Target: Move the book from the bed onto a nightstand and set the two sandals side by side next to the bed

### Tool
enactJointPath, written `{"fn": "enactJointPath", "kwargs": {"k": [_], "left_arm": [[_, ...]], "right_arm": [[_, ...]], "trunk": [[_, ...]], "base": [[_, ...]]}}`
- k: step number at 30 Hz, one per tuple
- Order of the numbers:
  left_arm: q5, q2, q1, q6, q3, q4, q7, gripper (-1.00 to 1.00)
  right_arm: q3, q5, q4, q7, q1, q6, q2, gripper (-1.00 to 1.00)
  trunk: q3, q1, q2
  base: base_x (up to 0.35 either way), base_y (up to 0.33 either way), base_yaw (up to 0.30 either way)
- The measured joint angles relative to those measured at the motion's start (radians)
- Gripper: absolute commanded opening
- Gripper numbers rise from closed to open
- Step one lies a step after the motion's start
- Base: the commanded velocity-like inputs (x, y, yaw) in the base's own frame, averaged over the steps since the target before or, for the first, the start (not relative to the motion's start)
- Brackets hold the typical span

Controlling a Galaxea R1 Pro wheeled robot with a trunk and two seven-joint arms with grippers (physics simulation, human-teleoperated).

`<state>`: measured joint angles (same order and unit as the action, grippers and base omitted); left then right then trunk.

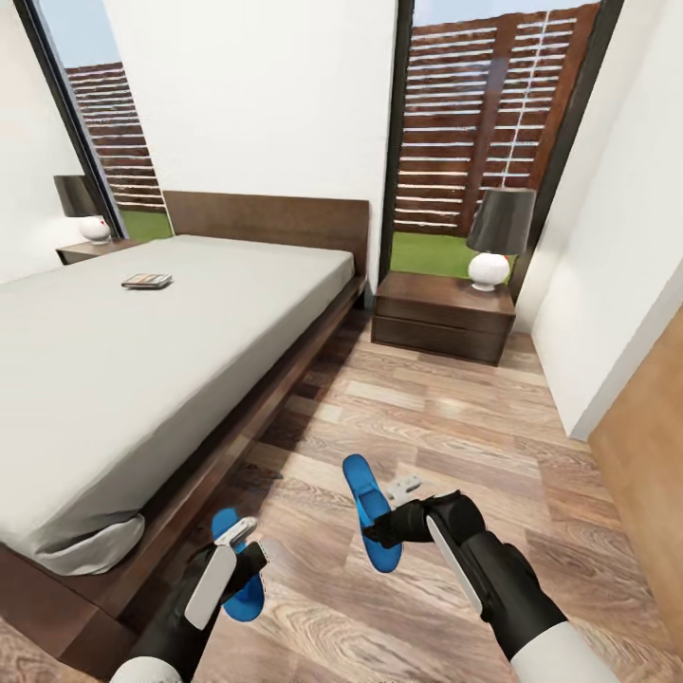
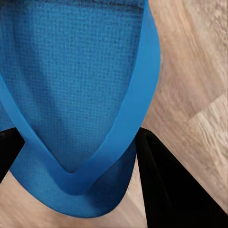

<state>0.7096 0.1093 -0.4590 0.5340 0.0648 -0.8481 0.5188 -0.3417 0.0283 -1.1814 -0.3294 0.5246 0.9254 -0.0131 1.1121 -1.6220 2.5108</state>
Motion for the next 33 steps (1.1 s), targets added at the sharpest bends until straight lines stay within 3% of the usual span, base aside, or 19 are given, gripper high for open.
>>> {"fn": "enactJointPath", "kwargs": {"k": [3,14,16,18,24,33], "left_arm": [[0.02,-0.001,-0.036,-0.005,0.0,0.025,0.043,-1.0],[0.04,0.0,-0.144,-0.02,0.006,0.195,0.063,-1.0],[0.055,0.0,-0.16,-0.029,0.006,0.223,0.063,-1.0],[0.098,0.0,-0.18,-0.046,0.005,0.257,0.062,-1.0],[0.172,0.018,-0.193,-0.062,0.002,0.277,0.063,-1.0],[0.196,0.03,-0.198,-0.069,-0.003,0.287,0.053,-1.0]], "right_arm": [[0.006,0.001,-0.034,0.0,0.002,0.003,-0.007,-1.0],[0.016,0.003,-0.062,-0.001,0.037,0.011,-0.011,-1.0],[0.017,0.004,-0.064,-0.001,0.044,0.017,-0.012,-1.0],[0.019,0.006,-0.067,-0.001,0.052,0.029,-0.012,-1.0],[0.019,0.006,-0.084,-0.001,0.054,0.038,-0.009,-1.0],[0.018,0.004,-0.118,-0.001,0.049,0.041,-0.008,-1.0]], "trunk": [[0.011,-0.001,0.001],[0.049,-0.006,0.003],[0.056,-0.007,0.004],[0.064,-0.008,0.004],[0.086,-0.011,0.006],[0.121,-0.015,0.008]], "base": [[0.0,0.0,0.276],[0.0,0.0,0.275],[0.0,0.0,0.23],[0.0,0.0,0.122],[0.0,0.0,0.041],[0.0,0.0,0.006]]}}
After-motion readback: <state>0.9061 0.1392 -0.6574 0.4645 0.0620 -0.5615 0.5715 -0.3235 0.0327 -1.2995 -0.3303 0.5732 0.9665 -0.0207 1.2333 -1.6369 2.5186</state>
